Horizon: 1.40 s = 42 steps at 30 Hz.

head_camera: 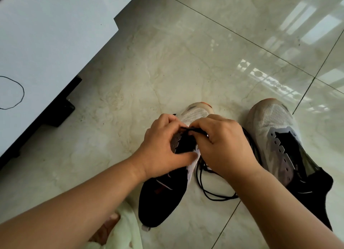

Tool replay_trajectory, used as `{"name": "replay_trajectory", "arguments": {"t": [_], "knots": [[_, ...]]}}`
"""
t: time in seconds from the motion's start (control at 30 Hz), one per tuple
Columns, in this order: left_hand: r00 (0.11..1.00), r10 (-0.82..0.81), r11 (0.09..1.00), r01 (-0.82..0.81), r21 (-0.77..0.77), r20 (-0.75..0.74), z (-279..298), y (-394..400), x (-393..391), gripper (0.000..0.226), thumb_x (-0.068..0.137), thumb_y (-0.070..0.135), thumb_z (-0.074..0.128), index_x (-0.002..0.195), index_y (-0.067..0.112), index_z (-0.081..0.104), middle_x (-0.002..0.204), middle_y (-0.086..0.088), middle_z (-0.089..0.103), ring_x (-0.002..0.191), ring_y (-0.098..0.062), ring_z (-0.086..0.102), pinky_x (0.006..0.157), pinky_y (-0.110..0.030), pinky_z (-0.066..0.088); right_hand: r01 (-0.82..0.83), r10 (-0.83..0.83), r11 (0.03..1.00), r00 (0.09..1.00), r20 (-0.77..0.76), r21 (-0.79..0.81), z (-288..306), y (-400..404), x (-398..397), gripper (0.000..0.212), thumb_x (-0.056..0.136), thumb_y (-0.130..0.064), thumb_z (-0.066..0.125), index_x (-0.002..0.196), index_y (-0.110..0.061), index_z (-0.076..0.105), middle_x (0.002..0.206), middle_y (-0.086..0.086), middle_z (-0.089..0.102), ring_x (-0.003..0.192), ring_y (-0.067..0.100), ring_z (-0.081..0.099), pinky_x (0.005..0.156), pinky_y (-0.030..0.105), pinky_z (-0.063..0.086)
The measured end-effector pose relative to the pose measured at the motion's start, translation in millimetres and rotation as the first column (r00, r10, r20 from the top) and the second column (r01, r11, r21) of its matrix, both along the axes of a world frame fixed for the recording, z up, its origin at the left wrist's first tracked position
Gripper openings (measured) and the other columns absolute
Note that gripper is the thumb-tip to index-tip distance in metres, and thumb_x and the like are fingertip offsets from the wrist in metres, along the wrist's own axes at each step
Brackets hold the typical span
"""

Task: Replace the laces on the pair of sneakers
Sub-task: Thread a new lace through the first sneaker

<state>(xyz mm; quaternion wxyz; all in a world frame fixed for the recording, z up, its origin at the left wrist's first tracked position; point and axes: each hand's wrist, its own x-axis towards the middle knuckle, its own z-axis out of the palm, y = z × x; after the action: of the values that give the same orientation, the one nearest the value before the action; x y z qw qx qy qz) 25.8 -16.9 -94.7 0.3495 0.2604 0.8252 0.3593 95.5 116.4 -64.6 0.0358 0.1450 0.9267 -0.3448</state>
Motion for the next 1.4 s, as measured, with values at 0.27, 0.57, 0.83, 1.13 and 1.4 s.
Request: {"name": "replay_trajectory", "arguments": {"t": [0.27,0.57,0.83,1.13,1.4], "knots": [[0.979,0.158,0.987,-0.158,0.004,-0.128,-8,-1,1,0.039,0.065,0.025,0.075,0.095,0.026,0.049,0.104,0.008,0.031,0.095,-0.009,0.047,0.086,-0.037,0.048,0.161,-0.291,0.814,0.945,-0.150,-0.559,7,-18,12,0.013,0.082,-0.008,0.062,0.081,-0.017,0.072,0.065,-0.016,0.061,0.061,0.000,0.056,0.057,0.008,0.038],[0.974,0.211,0.977,-0.206,0.058,-0.083,-6,3,-2,0.044,0.053,0.052,0.048,0.089,0.027,0.046,0.101,0.019,0.029,0.099,-0.015,0.048,0.087,-0.041,0.048,0.058,-0.340,0.568,0.925,-0.170,-0.821,32,-23,19,0.014,0.080,-0.009,0.061,0.083,-0.016,0.073,0.066,0.005,0.062,0.062,0.009,0.055,0.061,0.016,0.043],[0.984,0.178,0.984,-0.178,0.013,-0.016,-12,2,-9,0.034,0.062,0.031,0.067,0.088,0.035,0.046,0.103,0.015,0.029,0.103,-0.014,0.048,0.091,-0.040,0.047,0.029,-0.383,0.465,0.908,-0.171,-0.885,52,-24,21,0.015,0.080,-0.003,0.059,0.084,-0.012,0.070,0.063,-0.013,0.063,0.056,-0.001,0.057,0.055,0.006,0.040],[0.957,0.289,0.956,-0.290,0.031,0.028,-1,9,-3,0.055,0.048,0.047,0.062,0.076,0.076,0.026,0.105,0.000,0.045,0.096,-0.024,0.056,0.082,-0.049,0.051,-0.010,-0.435,0.405,0.877,-0.202,-0.914,78,-26,19,0.015,0.080,-0.001,0.057,0.084,-0.010,0.069,0.063,-0.011,0.065,0.057,-0.002,0.058,0.056,0.007,0.042],[0.918,0.217,0.976,-0.200,0.083,-0.331,0,12,5,0.062,0.064,0.017,0.081,0.099,0.054,0.046,0.109,-0.002,0.048,0.100,-0.023,0.046,0.090,-0.036,0.033,0.053,-0.462,0.425,0.872,-0.165,-0.904,71,-13,14,0.014,0.083,0.003,0.056,0.087,-0.005,0.068,0.065,-0.009,0.066,0.056,-0.001,0.057,0.056,0.009,0.042]]}}
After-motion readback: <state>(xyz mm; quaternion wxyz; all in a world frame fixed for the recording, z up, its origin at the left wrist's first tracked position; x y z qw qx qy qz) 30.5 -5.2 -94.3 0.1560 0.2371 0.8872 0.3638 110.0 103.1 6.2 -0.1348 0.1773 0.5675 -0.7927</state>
